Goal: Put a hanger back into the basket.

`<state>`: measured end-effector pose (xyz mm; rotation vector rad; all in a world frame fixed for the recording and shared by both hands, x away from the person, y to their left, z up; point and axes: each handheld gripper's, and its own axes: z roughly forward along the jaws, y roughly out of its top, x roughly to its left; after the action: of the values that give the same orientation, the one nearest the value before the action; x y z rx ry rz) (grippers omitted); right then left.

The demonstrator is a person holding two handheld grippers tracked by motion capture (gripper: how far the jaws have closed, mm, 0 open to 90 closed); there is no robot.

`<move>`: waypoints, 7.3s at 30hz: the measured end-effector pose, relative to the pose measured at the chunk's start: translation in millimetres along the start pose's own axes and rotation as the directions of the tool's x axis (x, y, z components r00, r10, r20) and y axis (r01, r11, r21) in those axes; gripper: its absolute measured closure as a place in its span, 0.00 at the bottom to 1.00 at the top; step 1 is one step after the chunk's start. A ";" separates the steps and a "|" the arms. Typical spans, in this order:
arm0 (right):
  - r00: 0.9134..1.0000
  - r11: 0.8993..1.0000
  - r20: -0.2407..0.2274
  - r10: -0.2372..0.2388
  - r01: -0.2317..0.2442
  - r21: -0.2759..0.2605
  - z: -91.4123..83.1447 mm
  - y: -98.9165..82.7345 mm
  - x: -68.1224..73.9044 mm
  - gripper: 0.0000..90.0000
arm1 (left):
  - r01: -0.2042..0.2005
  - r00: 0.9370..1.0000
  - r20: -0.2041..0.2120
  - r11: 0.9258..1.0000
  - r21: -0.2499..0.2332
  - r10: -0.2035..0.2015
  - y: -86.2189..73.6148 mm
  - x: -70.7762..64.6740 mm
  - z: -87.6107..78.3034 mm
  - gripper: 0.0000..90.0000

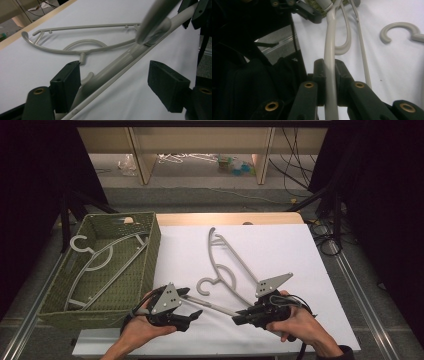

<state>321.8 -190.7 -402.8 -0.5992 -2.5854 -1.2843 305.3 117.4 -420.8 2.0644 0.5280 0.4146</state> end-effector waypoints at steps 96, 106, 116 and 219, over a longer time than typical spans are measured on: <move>0.925 0.992 0.371 0.081 -0.039 -0.120 -12.9 -11.1 -34.3 0.25 | 0.392 0.833 -0.352 0.905 -0.167 -0.426 10.4 164.4 -195.7 0.88; 0.927 0.993 0.368 0.077 -0.038 -0.112 -12.1 -11.2 -34.3 0.25 | 0.425 0.803 -0.396 0.894 -0.145 -0.446 -8.3 190.7 -210.3 0.88; 0.927 0.993 0.365 0.082 -0.045 -0.110 -11.6 -10.9 -33.6 0.25 | 0.440 0.798 -0.455 0.898 -0.008 -0.396 -20.1 218.2 -205.0 0.88; 0.898 0.996 0.436 0.057 -0.018 -0.092 -3.1 -9.6 -36.2 0.20 | 0.274 0.922 -0.203 0.927 -0.256 -0.329 -17.3 40.4 -84.4 0.18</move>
<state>350.1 -208.1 -420.3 -1.0604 -2.8555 -1.3866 295.1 206.7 -389.5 1.6883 0.8952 0.5192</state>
